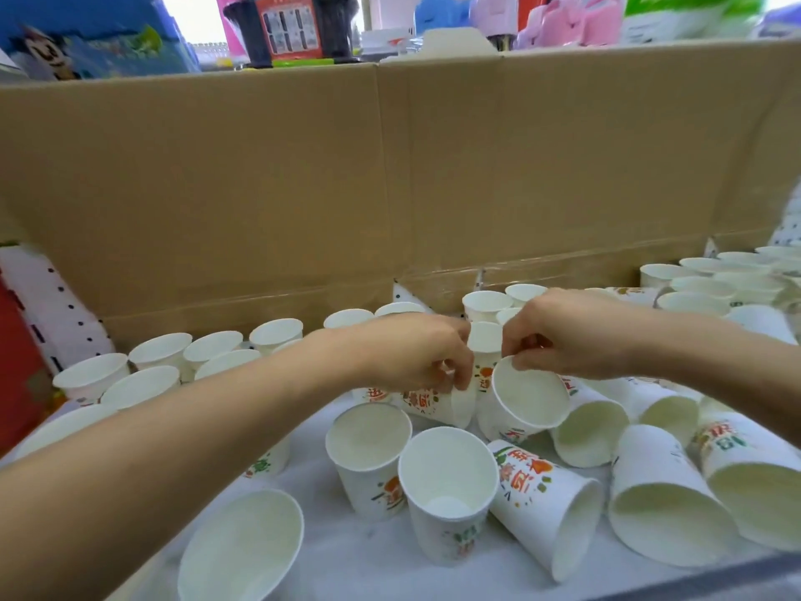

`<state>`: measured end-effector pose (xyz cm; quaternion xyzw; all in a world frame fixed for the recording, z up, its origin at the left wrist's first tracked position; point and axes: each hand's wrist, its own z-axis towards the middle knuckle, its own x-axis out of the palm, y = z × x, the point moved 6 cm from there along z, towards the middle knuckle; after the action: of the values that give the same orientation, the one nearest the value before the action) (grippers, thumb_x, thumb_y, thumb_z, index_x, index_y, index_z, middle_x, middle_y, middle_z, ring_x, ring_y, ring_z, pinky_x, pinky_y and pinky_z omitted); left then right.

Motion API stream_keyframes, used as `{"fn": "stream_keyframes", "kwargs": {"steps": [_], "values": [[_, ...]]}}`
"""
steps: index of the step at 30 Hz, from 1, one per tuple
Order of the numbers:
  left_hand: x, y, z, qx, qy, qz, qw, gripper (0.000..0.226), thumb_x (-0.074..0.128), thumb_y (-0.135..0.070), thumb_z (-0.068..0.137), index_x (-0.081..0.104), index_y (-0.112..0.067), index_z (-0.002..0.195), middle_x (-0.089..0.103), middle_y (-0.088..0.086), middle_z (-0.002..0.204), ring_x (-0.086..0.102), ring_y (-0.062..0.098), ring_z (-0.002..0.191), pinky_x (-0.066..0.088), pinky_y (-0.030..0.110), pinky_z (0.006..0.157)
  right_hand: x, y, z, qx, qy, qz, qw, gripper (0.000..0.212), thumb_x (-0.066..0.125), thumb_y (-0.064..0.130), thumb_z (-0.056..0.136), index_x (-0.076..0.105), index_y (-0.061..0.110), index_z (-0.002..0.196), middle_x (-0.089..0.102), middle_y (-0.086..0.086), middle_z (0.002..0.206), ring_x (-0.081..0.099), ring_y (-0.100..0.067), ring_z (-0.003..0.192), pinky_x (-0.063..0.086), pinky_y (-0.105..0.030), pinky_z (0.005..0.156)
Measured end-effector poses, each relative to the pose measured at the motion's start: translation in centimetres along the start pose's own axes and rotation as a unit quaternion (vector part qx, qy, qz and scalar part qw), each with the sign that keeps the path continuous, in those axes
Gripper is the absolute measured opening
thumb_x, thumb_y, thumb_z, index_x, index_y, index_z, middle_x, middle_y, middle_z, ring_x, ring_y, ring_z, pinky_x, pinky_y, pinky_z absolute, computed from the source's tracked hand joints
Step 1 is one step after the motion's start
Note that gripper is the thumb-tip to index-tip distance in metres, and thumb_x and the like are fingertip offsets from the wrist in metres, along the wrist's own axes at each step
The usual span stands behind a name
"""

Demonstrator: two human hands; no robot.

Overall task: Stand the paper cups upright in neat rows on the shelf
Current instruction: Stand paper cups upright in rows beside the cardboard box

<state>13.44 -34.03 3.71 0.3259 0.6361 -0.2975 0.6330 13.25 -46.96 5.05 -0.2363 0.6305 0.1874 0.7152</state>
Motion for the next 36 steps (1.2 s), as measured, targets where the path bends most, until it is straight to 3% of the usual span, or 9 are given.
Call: {"fn": "stream_keyframes", "kwargs": {"steps": [7,13,17,20,23,26,29,33,36], "values": [[-1.1,1.9,-2.6,-0.054,-0.073,-0.052,0.995,0.003,0.073,-0.022,0.083,0.073,-0.022,0.086,0.049,-0.01,0.092,0.05,0.006,0.076,0.044,0.027,0.07,0.1,1.4,1.5,-0.037,-0.015,0.009,0.999,0.019,0.056,0.029,0.09,0.068,0.037,0.103,0.065,0.012,0.101,0.059,-0.014,0.093,0.049,-0.035,0.076],[-0.6,2.8,-4.4,-0.097,-0.107,-0.071,0.987,0.004,0.072,-0.026,0.083,0.072,-0.025,0.08,0.059,-0.009,0.081,0.053,0.004,0.072,0.046,0.027,0.068,0.2,2.3,2.7,-0.059,-0.048,0.031,0.997,0.022,0.057,0.027,0.092,0.067,0.036,0.109,0.065,0.013,0.099,0.058,-0.014,0.09,0.048,-0.032,0.077],[0.2,3.2,-5.2,-0.112,-0.098,-0.064,0.987,0.003,0.072,-0.027,0.083,0.071,-0.027,0.08,0.06,-0.016,0.076,0.054,-0.001,0.073,0.046,0.023,0.066,-0.7,1.7,1.2,-0.088,-0.082,0.042,0.992,0.022,0.049,0.052,0.088,0.065,0.04,0.097,0.053,0.02,0.086,0.051,-0.005,0.078,0.039,-0.028,0.063],[0.4,3.3,-5.4,-0.121,-0.106,-0.056,0.985,0.002,0.071,-0.027,0.082,0.072,-0.027,0.08,0.064,-0.016,0.075,0.053,-0.004,0.076,0.046,0.023,0.065,-0.1,1.2,-0.8,-0.116,-0.017,0.117,0.986,0.039,0.05,0.072,0.073,0.067,0.041,0.09,0.057,0.021,0.087,0.052,0.001,0.088,0.045,-0.026,0.072],[0.3,3.4,-5.4,-0.141,-0.109,-0.048,0.983,0.001,0.071,-0.027,0.082,0.072,-0.027,0.082,0.064,-0.015,0.078,0.052,-0.004,0.078,0.046,0.023,0.066,0.7,1.4,-1.3,-0.138,-0.006,0.041,0.99,0.022,0.062,0.055,0.08,0.067,0.038,0.093,0.057,0.021,0.088,0.045,0.001,0.09,0.044,-0.03,0.078],[0.3,3.4,-5.6,-0.162,-0.106,-0.046,0.98,0.002,0.073,-0.026,0.081,0.073,-0.026,0.083,0.064,-0.012,0.079,0.054,0.0,0.073,0.049,0.029,0.067,0.8,2.2,-0.6,-0.154,-0.054,0.012,0.987,0.008,0.061,0.039,0.087,0.067,0.034,0.088,0.055,0.018,0.078,0.042,-0.001,0.081,0.04,-0.025,0.07],[0.1,3.3,-6.0,-0.192,-0.105,-0.045,0.975,0.005,0.073,-0.028,0.081,0.073,-0.027,0.086,0.063,-0.01,0.083,0.055,0.003,0.072,0.05,0.036,0.07,1.1,2.8,0.3,-0.144,-0.078,0.025,0.986,0.011,0.061,0.04,0.086,0.067,0.032,0.087,0.05,0.018,0.071,0.043,-0.003,0.079,0.037,-0.024,0.063],[-0.8,2.4,-6.7,-0.233,-0.124,-0.06,0.963,0.016,0.072,-0.03,0.084,0.072,-0.026,0.099,0.064,-0.012,0.091,0.059,0.007,0.078,0.05,0.037,0.074,1.4,3.3,1.0,-0.14,-0.083,0.051,0.985,0.02,0.062,0.044,0.087,0.07,0.03,0.097,0.057,0.015,0.081,0.055,-0.01,0.084,0.043,-0.025,0.064],[-2.4,0.8,-8.6,-0.24,-0.198,-0.104,0.945,0.017,0.069,-0.03,0.086,0.073,-0.024,0.102,0.067,-0.018,0.09,0.059,0.005,0.08,0.045,0.019,0.069,-0.1,2.2,0.0,-0.145,-0.118,0.113,0.976,0.03,0.056,0.054,0.084,0.068,0.034,0.102,0.055,0.018,0.085,0.051,-0.004,0.083,0.044,-0.027,0.071]]}}
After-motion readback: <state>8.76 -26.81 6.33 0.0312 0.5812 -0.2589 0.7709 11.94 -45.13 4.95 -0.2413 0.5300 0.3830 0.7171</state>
